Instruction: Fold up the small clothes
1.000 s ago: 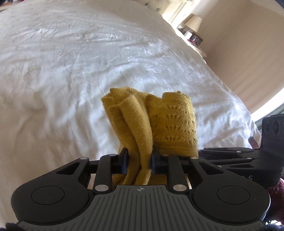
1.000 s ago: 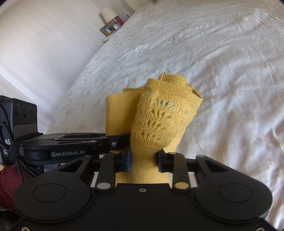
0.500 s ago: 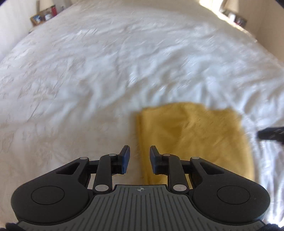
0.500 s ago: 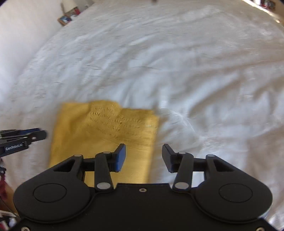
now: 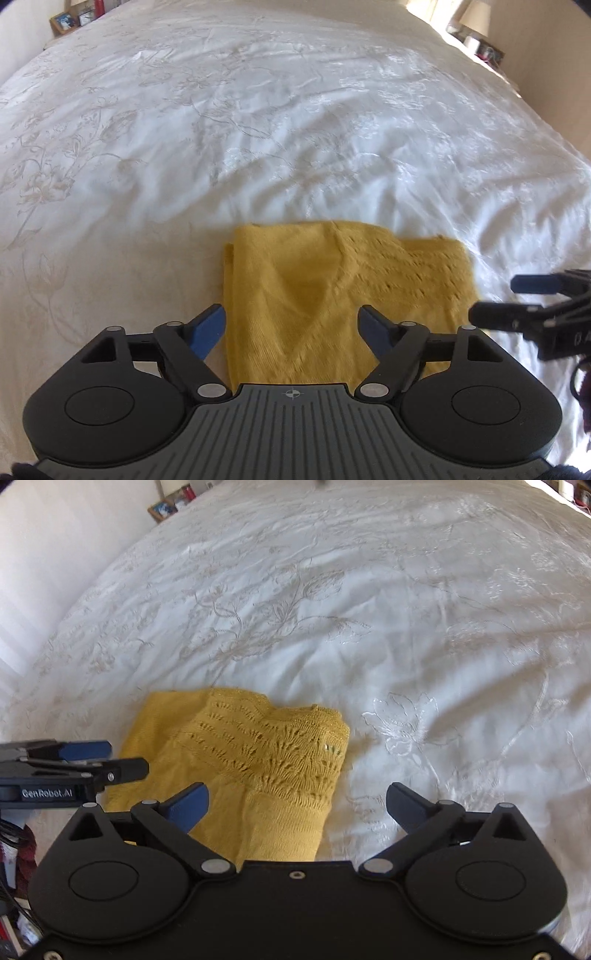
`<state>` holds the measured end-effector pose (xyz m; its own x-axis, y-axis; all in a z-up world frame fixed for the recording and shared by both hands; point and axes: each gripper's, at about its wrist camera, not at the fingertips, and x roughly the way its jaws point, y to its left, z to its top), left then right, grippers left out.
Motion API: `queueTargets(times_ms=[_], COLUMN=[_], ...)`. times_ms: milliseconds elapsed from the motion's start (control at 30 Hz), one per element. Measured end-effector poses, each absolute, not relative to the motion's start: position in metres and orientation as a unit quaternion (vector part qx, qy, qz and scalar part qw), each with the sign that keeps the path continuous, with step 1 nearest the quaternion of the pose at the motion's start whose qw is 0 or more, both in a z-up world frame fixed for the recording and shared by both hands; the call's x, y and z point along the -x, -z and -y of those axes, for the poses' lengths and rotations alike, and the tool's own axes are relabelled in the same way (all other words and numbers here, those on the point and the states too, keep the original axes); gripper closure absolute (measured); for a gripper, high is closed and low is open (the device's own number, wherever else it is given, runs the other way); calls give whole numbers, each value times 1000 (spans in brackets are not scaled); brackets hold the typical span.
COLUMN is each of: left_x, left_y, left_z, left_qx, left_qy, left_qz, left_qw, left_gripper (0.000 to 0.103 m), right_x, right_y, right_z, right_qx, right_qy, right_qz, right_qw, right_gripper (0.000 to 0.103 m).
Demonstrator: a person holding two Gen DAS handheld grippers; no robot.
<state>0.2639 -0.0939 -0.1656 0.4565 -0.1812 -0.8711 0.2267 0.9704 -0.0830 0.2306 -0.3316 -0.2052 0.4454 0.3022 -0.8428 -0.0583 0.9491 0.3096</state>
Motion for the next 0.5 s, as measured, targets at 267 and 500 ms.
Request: queueTargets(times_ms=[267, 500], left_x=[-309, -315], left_y=[206, 223], left_z=[78, 60], left_qx=[-31, 10], left_qy=[66, 68], left_qz=[-560, -580], left_qw=[825, 812], left_gripper=[2, 0], right_x=[-264, -268], right_y=[242, 261], right_z=[323, 332], right_qx=[-80, -107], right_qy=[-62, -64], right_qz=[-571, -589], right_qw=[815, 798], right_gripper=[1, 0])
